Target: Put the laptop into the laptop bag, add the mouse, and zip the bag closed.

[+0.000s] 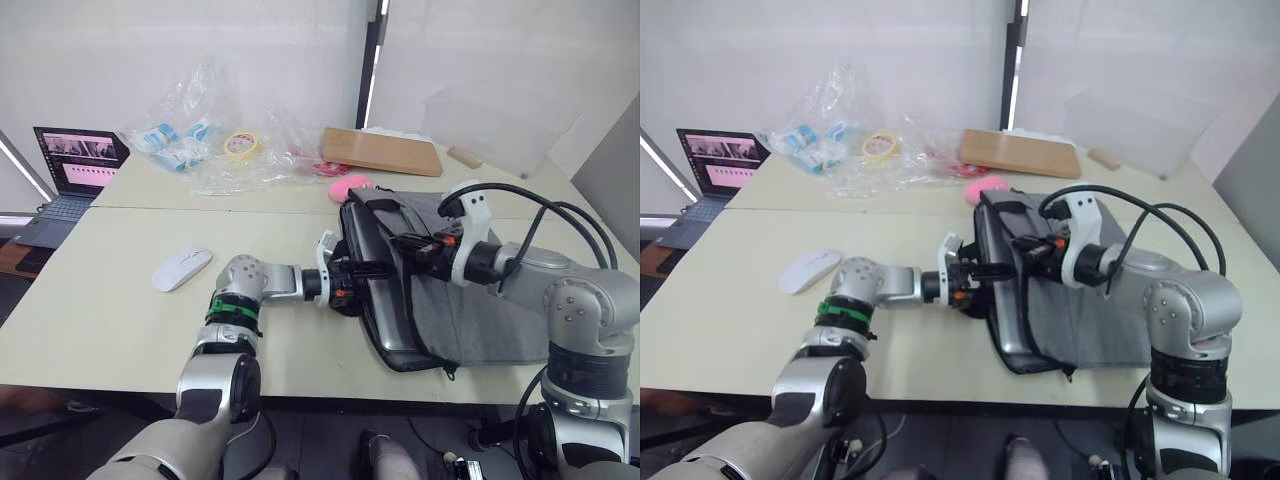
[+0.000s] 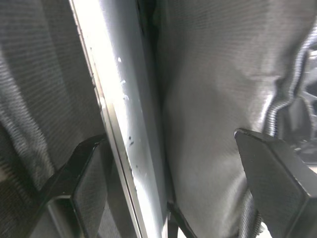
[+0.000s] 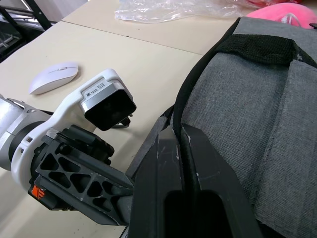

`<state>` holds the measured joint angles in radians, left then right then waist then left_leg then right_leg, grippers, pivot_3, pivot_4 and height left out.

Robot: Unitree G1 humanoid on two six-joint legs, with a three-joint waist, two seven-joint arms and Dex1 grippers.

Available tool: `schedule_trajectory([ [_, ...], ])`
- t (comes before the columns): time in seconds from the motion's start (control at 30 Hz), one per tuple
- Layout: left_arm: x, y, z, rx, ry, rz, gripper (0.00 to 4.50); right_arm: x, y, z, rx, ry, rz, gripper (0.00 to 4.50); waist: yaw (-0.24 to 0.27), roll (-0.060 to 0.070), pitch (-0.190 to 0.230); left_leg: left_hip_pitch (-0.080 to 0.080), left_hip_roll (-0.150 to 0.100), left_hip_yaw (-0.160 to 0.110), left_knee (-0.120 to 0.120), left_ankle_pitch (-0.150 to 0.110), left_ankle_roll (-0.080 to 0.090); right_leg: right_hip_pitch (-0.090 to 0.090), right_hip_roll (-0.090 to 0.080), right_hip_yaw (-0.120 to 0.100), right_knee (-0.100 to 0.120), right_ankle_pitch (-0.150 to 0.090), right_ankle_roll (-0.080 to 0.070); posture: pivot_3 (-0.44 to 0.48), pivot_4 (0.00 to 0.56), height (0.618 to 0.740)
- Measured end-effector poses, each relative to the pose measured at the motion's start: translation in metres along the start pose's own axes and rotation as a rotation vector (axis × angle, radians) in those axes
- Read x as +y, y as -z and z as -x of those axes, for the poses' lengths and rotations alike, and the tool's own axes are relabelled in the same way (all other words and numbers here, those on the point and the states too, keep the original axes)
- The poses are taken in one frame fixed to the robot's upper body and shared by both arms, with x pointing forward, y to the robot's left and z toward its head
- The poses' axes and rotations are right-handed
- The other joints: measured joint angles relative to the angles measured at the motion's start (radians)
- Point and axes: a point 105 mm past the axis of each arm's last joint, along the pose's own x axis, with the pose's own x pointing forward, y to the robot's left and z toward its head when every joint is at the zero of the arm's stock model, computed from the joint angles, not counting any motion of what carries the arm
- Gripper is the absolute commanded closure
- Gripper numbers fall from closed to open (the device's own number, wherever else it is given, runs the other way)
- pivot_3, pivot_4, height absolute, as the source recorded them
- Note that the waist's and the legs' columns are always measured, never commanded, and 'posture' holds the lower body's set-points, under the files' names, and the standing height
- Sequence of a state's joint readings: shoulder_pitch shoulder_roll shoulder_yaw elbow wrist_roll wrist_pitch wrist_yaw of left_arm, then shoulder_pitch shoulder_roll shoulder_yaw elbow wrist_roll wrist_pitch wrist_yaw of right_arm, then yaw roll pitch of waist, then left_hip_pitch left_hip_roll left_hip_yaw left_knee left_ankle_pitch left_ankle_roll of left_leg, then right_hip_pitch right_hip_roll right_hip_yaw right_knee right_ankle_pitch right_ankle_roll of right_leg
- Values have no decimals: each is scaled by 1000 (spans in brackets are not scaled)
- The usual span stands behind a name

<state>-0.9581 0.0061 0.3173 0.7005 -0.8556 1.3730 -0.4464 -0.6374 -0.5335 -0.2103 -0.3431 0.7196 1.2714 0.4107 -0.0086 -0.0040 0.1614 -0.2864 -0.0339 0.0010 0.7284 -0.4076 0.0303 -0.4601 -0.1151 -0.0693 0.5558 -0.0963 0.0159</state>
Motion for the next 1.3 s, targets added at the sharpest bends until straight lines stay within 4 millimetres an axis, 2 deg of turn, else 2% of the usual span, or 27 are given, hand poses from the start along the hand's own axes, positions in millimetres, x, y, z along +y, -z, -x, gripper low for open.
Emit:
schedule_trajectory([
  [0.23,-1,0,-2,-12,3,5,3700,0,2,-1,7,-4,-6,4500,2,0,0,-1,0,0,0,0,0,0,0,1,0,0,0,0,150,740],
  [0.3,4,2,-3,-5,-37,6,4245,0,1,-2,5,-8,-6,4500,3,0,0,-1,0,0,0,0,0,0,0,1,0,0,0,0,150,740],
  [0.53,4,14,-20,34,-35,-2,4275,4,2,-5,-1,-19,-25,4500,4,0,0,-4,0,1,0,0,0,0,0,0,0,0,0,0,150,740],
  [0.8,4,13,-29,32,-32,-30,4275,4,2,-6,-3,-16,-25,4500,3,0,0,-5,0,2,0,0,0,0,0,1,0,0,0,0,150,740],
  [0.87,4,12,-28,24,-34,-42,3253,4,2,-5,-3,-15,-25,4500,3,0,0,-5,0,2,0,0,0,0,0,1,0,0,0,0,150,740],
  [1.07,5,3,-11,-4,-24,-80,1348,4,1,-5,-8,-22,-22,4500,-3,0,0,-4,0,1,0,0,0,0,0,1,0,0,0,0,150,740],
  [1.13,8,-2,7,-11,-56,-104,682,5,1,-6,-13,-31,-17,4500,-6,0,0,-4,1,0,0,0,0,0,1,1,0,0,0,0,150,740],
  [1.3,1,-21,55,-57,-114,-244,682,4,7,-9,1,-32,-11,4500,-7,0,0,1,1,-1,0,0,0,0,1,2,1,0,0,0,150,740],
])
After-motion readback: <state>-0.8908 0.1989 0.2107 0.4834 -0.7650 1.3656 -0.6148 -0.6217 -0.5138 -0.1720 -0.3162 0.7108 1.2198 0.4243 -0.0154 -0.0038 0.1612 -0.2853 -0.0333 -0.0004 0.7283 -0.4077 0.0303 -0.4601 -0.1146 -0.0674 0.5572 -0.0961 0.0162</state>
